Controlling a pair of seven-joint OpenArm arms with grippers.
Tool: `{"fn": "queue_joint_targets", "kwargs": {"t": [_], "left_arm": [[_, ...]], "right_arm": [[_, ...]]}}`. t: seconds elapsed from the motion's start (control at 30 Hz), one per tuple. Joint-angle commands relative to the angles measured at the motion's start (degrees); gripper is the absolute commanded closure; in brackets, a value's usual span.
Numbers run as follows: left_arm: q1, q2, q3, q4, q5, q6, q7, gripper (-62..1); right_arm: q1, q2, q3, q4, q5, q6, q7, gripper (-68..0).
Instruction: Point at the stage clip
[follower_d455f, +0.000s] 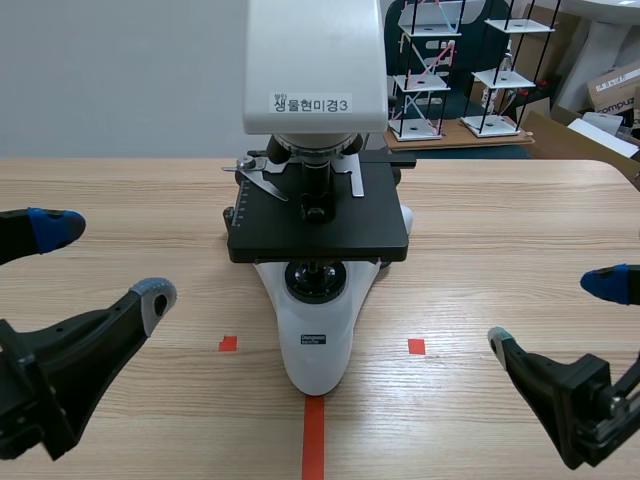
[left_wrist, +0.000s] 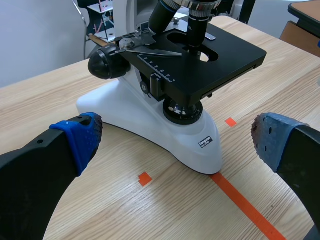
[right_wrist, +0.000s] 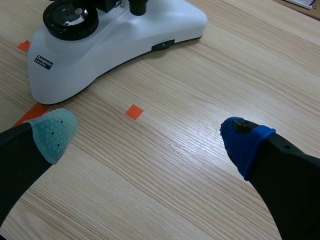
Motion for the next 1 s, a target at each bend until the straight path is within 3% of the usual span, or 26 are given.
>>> {"fn": "queue_joint_targets", "kwargs": {"t": [0.0,0.97], "left_arm": [[0.3,0.3,-0.3,0.9,-0.3,-0.1,-0.9,-62.3],[0.3,0.3,-0.5,0.9,0.1,-0.1,-1.6,-61.2]], "right_arm": [[0.4,0.2,0.5,0.7,0.4,0.0,0.7,-63.4],[0.4,0.2,0.5,0.7,0.4,0.0,1.5,-63.4]]}}
